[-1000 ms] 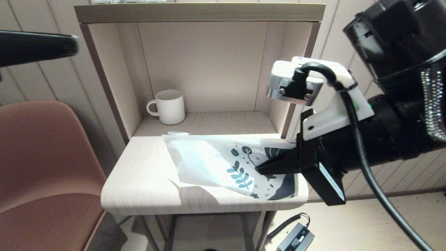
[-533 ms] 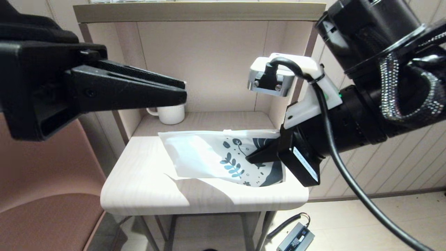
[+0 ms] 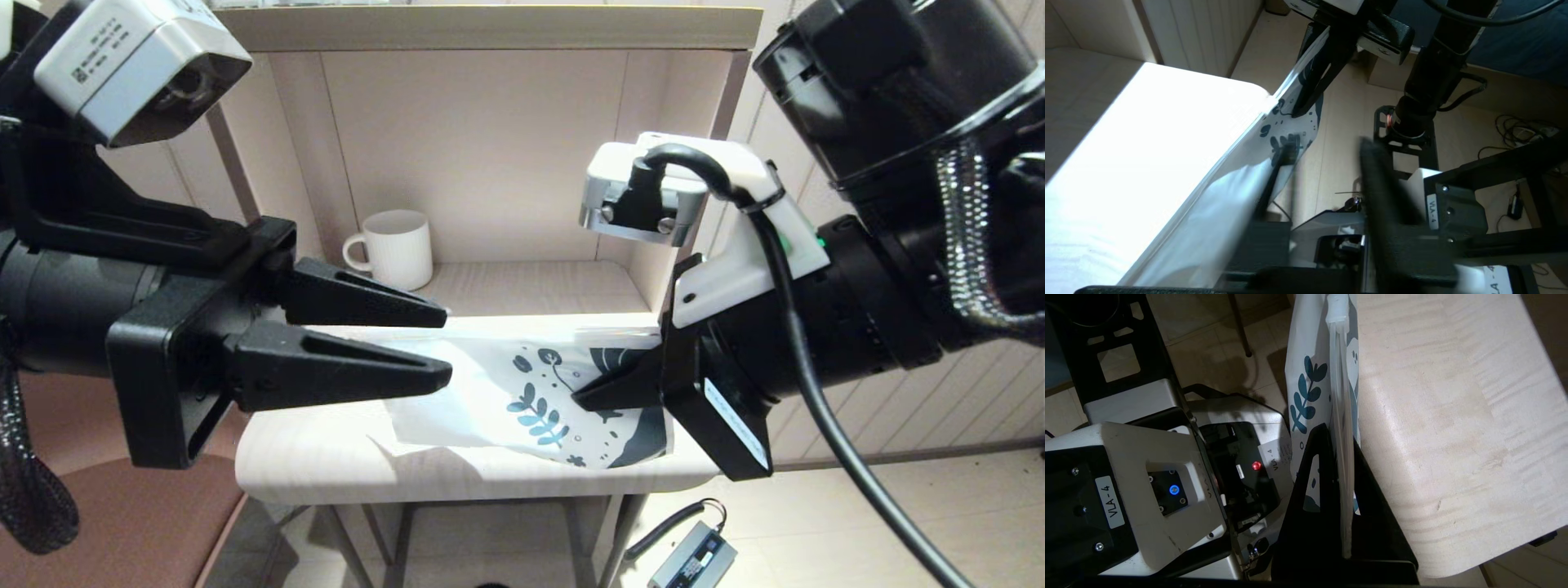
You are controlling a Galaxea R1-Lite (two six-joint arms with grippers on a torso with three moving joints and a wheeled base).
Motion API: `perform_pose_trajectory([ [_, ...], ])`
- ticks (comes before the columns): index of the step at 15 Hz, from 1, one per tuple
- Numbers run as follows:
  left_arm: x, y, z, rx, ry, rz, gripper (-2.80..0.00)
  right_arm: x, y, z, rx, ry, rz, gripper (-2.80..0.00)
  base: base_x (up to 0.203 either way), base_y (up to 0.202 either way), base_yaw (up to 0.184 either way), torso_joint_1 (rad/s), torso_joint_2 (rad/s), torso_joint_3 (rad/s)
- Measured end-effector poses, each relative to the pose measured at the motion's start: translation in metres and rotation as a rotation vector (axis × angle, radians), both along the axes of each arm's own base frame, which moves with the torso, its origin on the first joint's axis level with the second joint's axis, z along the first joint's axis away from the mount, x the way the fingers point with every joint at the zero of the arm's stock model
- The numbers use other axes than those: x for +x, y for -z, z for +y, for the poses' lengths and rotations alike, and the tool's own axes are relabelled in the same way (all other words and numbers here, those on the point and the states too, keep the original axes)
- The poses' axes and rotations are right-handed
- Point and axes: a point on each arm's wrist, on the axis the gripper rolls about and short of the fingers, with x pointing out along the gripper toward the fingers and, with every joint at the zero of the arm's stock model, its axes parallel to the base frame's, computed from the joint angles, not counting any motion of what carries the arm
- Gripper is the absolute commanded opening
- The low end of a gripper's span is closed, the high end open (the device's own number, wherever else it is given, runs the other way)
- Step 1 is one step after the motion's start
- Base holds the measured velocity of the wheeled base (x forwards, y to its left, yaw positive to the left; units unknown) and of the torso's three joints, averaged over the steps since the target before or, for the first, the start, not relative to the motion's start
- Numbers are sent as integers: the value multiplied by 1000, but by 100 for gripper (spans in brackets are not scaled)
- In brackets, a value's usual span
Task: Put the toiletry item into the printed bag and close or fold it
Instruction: Open the storage bag
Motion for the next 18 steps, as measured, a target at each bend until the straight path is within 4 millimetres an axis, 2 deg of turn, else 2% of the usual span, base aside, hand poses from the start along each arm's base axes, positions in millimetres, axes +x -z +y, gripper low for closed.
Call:
perform_pose_trajectory([
  [7, 1, -7, -3, -22, -4, -44, -280, 4, -3, 2, 10, 2, -14, -280, 0, 0, 0, 0, 0, 0],
  [8, 3, -6, -4, -19, -10, -44, 0, 5, -2, 3, 8, 2, -12, -280, 0, 0, 0, 0, 0, 0],
  [12, 14, -1, -11, -17, -27, -52, 0, 9, -1, 9, 15, -1, -16, -280, 0, 0, 0, 0, 0, 0],
  [18, 43, 14, -30, -28, -4, -53, 0, 13, -1, 15, 19, -10, -17, -280, 0, 0, 0, 0, 0, 0],
])
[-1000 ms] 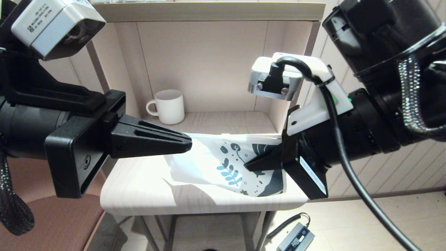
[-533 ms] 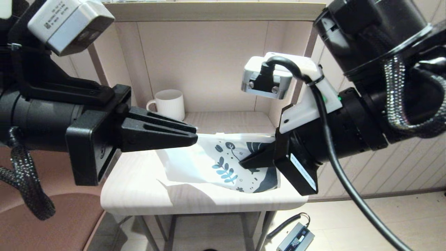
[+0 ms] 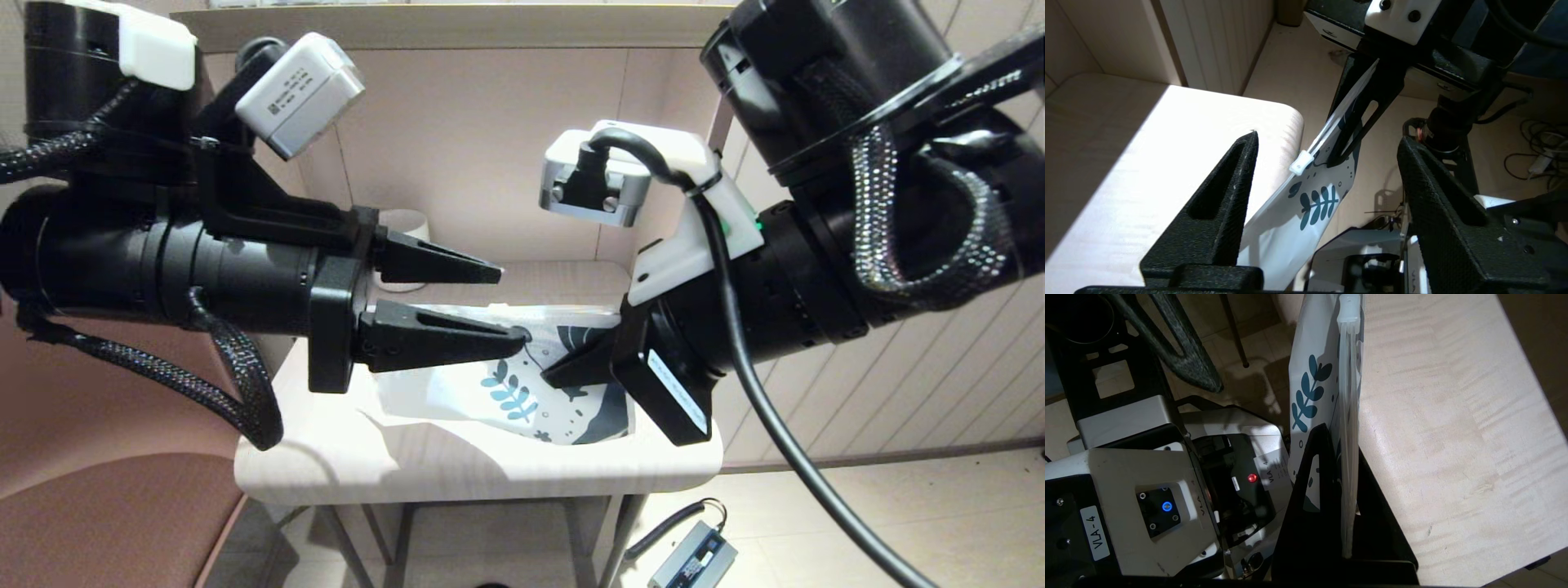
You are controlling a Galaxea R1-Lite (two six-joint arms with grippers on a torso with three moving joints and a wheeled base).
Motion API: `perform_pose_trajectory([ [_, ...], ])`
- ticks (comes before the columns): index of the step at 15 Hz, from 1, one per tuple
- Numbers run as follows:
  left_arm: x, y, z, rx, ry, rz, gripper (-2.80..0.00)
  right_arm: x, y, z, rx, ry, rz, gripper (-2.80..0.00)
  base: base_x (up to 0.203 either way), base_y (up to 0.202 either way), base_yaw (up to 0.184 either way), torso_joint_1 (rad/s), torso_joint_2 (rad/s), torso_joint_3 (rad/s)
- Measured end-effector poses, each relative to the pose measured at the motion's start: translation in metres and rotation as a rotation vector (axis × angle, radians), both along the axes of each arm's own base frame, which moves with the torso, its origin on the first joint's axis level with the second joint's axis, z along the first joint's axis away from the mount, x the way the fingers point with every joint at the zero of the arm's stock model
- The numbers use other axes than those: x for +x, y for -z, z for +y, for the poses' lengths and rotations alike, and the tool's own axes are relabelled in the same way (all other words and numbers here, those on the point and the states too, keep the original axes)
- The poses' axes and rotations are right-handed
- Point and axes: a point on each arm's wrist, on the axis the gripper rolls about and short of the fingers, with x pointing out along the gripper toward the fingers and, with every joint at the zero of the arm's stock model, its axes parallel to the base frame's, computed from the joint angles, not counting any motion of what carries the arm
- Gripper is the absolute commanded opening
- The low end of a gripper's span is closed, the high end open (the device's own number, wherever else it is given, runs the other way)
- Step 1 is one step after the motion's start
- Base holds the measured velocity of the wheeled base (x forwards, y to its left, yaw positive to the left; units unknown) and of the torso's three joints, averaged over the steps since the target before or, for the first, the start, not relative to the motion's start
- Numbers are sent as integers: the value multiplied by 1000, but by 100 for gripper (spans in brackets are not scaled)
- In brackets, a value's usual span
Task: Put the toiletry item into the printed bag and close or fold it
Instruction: Open the storage bag
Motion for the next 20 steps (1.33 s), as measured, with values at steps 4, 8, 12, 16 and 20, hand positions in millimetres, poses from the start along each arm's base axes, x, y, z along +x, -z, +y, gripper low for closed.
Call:
perform_pose_trajectory([
  [4, 5, 5, -10, 9, 28, 15, 0, 1, 3, 0, -11, 4, 9, -280, 0, 0, 0, 0, 0, 0],
  [8, 5, 1, -13, 2, 32, 3, 0, 2, 4, -2, -14, 9, 9, -280, 0, 0, 0, 0, 0, 0],
  [12, 5, 3, -13, 7, 33, 8, 0, 3, 3, -3, -11, 9, 7, -280, 0, 0, 0, 0, 0, 0],
  [16, 6, 11, -14, 24, 39, 6, 0, 4, -2, -6, 5, 21, -9, -280, 0, 0, 0, 0, 0, 0],
  [20, 7, 11, -14, 25, 40, 7, 0, 4, -3, -7, 7, 21, -10, -280, 0, 0, 0, 0, 0, 0],
])
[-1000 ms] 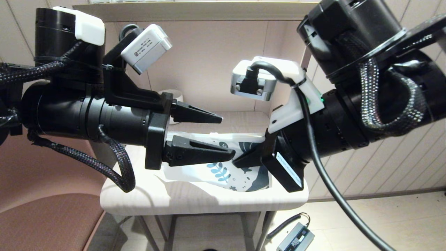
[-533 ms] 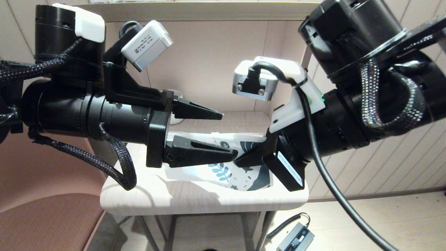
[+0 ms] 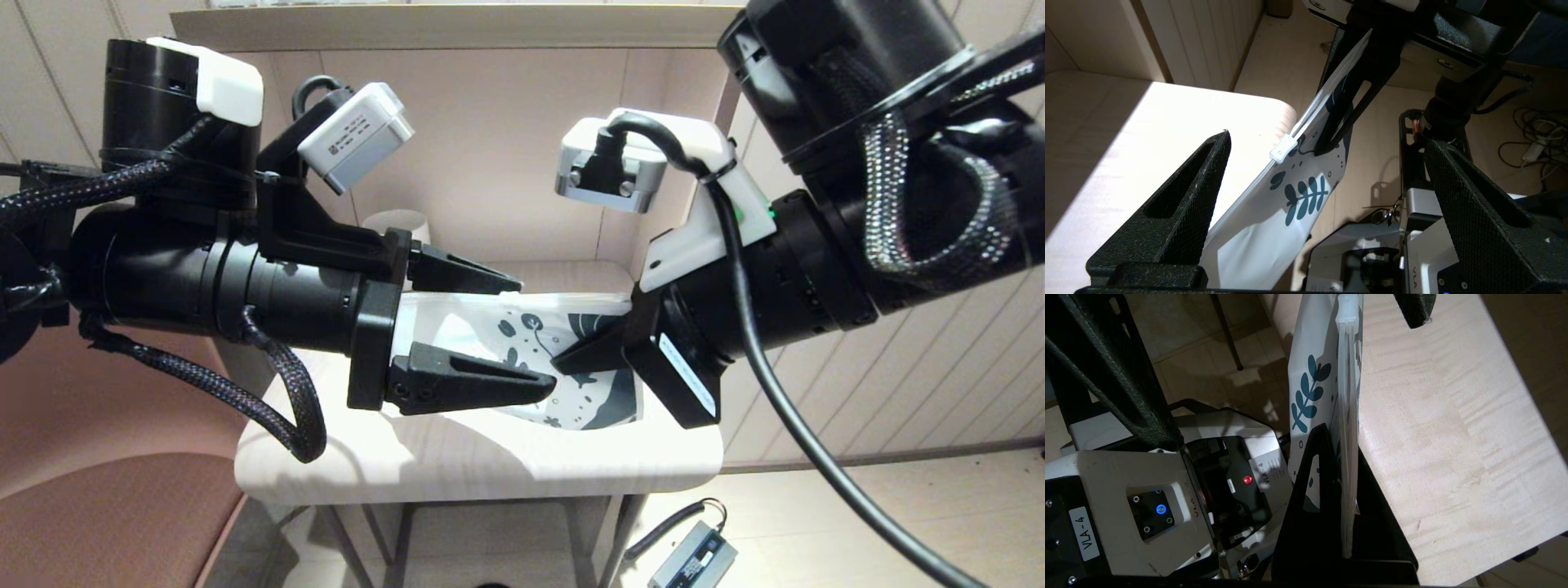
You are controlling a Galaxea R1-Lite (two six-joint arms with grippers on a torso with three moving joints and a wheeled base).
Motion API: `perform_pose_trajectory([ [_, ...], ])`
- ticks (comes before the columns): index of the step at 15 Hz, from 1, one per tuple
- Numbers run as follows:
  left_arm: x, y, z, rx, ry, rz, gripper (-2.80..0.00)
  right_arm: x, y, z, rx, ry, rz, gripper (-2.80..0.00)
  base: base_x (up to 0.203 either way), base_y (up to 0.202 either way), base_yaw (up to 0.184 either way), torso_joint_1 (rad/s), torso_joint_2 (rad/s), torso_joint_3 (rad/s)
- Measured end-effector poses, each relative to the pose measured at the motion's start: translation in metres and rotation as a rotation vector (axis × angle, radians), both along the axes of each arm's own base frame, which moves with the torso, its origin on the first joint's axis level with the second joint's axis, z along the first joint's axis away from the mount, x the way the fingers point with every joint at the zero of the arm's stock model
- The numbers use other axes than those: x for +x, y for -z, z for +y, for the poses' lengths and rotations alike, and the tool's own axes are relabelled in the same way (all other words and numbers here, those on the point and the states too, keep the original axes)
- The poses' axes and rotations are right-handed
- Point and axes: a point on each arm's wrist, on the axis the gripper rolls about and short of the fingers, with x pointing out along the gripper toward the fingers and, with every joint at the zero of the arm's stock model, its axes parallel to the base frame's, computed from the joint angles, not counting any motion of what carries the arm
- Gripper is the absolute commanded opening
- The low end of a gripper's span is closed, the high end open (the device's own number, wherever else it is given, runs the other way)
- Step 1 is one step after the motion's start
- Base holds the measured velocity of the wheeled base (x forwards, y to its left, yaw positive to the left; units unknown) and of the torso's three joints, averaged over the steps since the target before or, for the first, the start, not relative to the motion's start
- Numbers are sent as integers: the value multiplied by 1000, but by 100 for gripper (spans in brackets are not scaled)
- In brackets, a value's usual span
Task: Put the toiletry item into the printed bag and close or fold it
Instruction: Open the storage bag
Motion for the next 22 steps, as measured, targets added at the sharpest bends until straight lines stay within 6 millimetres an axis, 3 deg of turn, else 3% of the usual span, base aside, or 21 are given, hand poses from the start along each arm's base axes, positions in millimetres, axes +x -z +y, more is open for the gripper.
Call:
perform_pose_trajectory([
  [7, 1, -8, -1, -17, 1, -24, 0, 0, -2, 2, 8, -5, -8, -280, 0, 0, 0, 0, 0, 0],
  [8, 1, -8, -2, -15, 2, -23, -280, 0, -3, 2, 9, -5, -9, -280, 0, 0, 0, 0, 0, 0],
  [22, 1, 4, -1, 9, 9, -5, -280, 4, 0, 5, 3, -3, -3, -280, 0, 0, 0, 0, 0, 0],
])
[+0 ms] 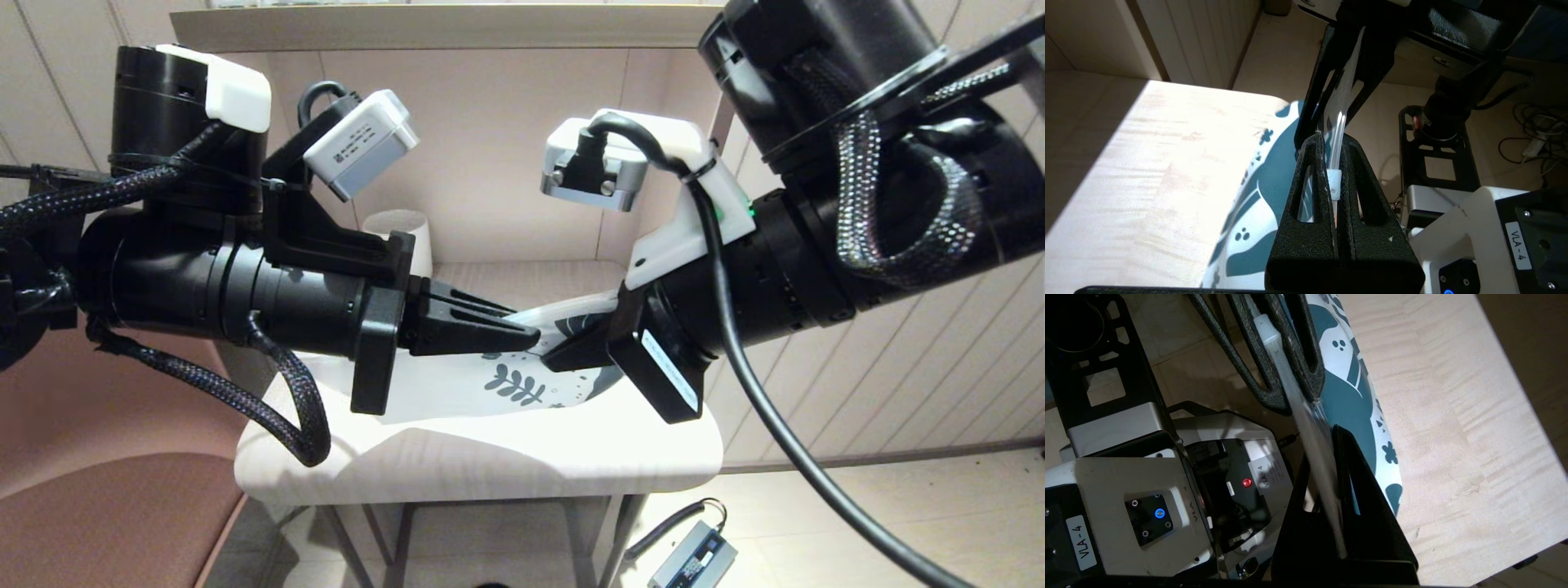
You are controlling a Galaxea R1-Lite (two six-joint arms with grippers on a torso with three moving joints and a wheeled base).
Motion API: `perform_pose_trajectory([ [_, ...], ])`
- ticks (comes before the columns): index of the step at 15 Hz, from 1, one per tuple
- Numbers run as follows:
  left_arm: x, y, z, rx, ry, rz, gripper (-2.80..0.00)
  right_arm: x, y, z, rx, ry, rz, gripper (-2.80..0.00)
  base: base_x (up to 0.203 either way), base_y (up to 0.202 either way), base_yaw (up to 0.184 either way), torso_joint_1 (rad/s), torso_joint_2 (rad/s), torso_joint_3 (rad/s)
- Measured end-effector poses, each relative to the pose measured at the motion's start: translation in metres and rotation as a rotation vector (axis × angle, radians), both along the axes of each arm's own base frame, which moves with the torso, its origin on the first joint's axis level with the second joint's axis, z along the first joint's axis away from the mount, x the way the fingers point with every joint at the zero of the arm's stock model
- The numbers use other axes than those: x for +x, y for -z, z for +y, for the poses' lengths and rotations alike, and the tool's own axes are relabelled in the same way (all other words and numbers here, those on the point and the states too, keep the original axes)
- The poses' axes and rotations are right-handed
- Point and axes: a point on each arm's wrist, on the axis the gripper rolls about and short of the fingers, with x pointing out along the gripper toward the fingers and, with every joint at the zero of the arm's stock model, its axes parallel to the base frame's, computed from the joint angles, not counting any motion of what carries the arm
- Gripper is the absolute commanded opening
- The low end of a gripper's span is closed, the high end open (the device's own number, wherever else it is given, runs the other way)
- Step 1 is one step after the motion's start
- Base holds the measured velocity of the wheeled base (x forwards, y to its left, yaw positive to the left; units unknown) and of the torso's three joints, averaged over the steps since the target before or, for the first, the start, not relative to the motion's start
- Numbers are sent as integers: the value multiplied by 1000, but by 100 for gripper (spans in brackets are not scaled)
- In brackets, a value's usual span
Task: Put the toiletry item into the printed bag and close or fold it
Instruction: Open the storage bag
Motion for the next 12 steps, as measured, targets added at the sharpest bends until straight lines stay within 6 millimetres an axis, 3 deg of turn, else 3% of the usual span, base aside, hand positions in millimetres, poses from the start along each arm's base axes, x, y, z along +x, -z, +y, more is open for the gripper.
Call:
perform_pose_trajectory([
  [12, 0, 9, 3, 19, -4, 7, -280, 14, -4, -17, 17, 55, -5, -280, 0, 0, 0, 0, 0, 0],
])
